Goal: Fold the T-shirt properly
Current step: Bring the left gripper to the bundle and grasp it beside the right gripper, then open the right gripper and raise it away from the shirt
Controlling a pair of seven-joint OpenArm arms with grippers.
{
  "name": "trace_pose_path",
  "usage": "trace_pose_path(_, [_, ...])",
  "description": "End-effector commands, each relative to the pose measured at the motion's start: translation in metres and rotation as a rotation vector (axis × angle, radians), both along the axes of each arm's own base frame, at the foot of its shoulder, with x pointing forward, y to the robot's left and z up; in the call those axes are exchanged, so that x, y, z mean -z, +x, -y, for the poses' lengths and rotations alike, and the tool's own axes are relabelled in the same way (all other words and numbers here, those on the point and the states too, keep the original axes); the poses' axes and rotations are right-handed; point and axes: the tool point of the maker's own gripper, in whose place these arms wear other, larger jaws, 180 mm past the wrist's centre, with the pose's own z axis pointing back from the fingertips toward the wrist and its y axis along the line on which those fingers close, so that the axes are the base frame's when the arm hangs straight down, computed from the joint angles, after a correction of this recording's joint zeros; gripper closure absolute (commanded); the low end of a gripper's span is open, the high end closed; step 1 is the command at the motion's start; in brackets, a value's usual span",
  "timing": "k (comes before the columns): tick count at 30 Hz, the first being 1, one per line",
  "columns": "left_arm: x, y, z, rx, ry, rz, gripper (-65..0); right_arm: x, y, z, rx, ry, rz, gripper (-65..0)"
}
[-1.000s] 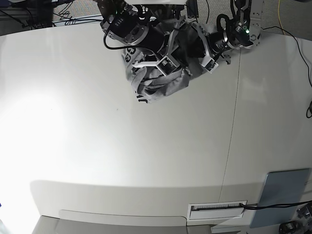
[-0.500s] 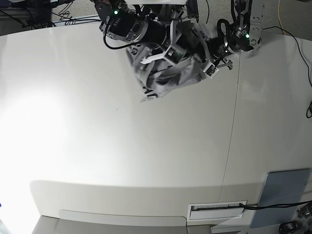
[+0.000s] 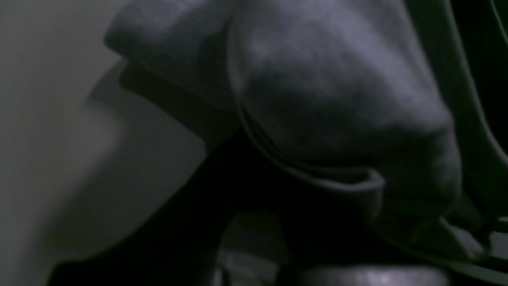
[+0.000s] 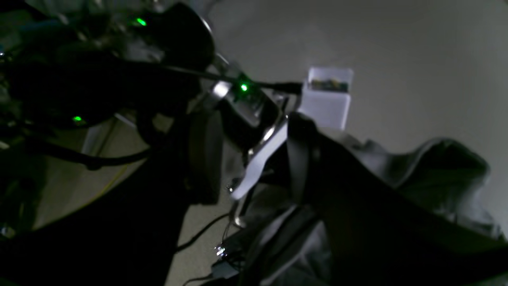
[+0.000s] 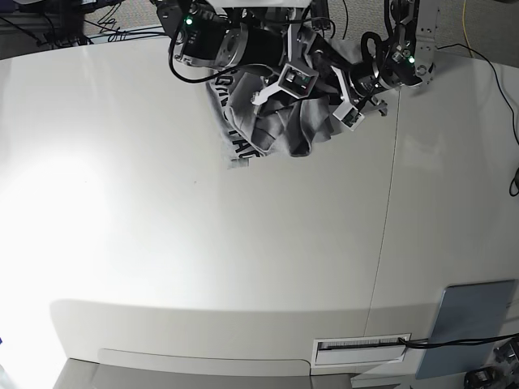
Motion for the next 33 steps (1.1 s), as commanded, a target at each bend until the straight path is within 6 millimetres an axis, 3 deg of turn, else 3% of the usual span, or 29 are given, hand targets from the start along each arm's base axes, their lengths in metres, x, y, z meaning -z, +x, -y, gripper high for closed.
trace_pose_path(1, [-0.005, 0.005, -0.004, -0.002, 0.015, 0.022, 0.0, -0.017, 0.001, -0.004, 0.0, 0.064, 0.026, -26.6])
trace_pose_path(7, [-0.025, 0.022, -0.026, -0.046, 0.045, 0.096, 0.0, -0.019, 0.018, 0.012, 0.07, -0.039, 0.104, -26.6])
trace_pose_path(9, [-0.035, 0.03, -0.036, -0.088, 0.032, 0.124, -4.7, -0.017, 0.033, 0.028, 0.157, -0.095, 0.116, -26.6])
trace_pose_path(15, [-0.064, 0.05, -0.063, -0.22, -0.071, 0.183, -22.7, -0.002, 0.081, 0.1, 0.448, -0.257, 0.132, -26.6])
trace_pose_path(18, [-0.074, 0.059, -0.066, -0.238, -0.095, 0.212, -26.4, 0.007, 0.096, 0.148, 0.576, -0.349, 0.124, -26.6])
trace_pose_path(22, [-0.091, 0.068, -0.055, -0.19, -0.16, 0.264, -26.3, 0.013, 0.105, 0.217, 0.752, -0.462, 0.116, -26.6])
trace_pose_path(26, [-0.102, 0.075, -0.038, -0.139, -0.208, 0.29, -26.3, 0.017, 0.097, 0.277, 0.869, -0.58, 0.104, -26.6])
trace_pose_path(29, [-0.102, 0.072, -0.016, -0.079, -0.234, 0.28, -26.3, 0.017, 0.089, 0.31, 0.925, -0.651, 0.099, -26.6])
trace_pose_path(33, [-0.1, 0.06, 0.017, 0.015, -0.266, 0.255, -26.3, 0.017, 0.078, 0.335, 0.979, -0.701, 0.083, -26.6])
